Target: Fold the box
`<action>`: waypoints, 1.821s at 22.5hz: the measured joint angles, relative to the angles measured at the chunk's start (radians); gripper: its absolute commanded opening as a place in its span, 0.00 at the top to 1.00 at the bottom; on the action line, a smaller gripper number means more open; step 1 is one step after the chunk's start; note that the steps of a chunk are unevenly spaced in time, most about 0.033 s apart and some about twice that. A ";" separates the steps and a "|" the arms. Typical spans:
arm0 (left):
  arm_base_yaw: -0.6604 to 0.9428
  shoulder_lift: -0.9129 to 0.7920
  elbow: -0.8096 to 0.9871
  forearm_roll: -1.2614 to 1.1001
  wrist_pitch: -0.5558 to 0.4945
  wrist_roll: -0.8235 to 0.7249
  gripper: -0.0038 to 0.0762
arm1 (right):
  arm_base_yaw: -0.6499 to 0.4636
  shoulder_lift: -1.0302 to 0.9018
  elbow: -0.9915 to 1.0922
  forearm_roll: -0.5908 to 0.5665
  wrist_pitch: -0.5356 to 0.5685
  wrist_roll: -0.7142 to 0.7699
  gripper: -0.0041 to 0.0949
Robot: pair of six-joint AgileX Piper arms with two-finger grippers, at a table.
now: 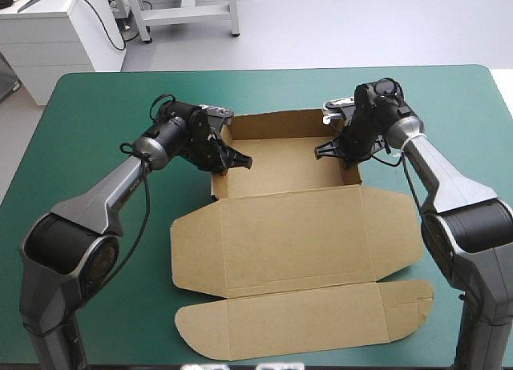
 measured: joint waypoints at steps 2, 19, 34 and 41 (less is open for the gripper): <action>0.000 0.001 -0.001 -0.008 0.002 0.037 0.67 | 0.000 0.000 0.000 0.000 0.000 -0.003 0.71; -0.014 0.026 -0.274 0.060 0.182 0.069 0.20 | 0.011 -0.073 -0.001 0.060 0.003 -0.038 0.18; -0.014 -0.348 -0.279 0.062 0.196 0.169 0.84 | 0.011 -0.322 -0.007 -0.011 0.014 -0.038 0.19; -0.014 -0.626 -0.248 0.134 0.197 0.233 0.94 | 0.011 -0.305 -0.007 -0.015 -0.028 -0.038 0.19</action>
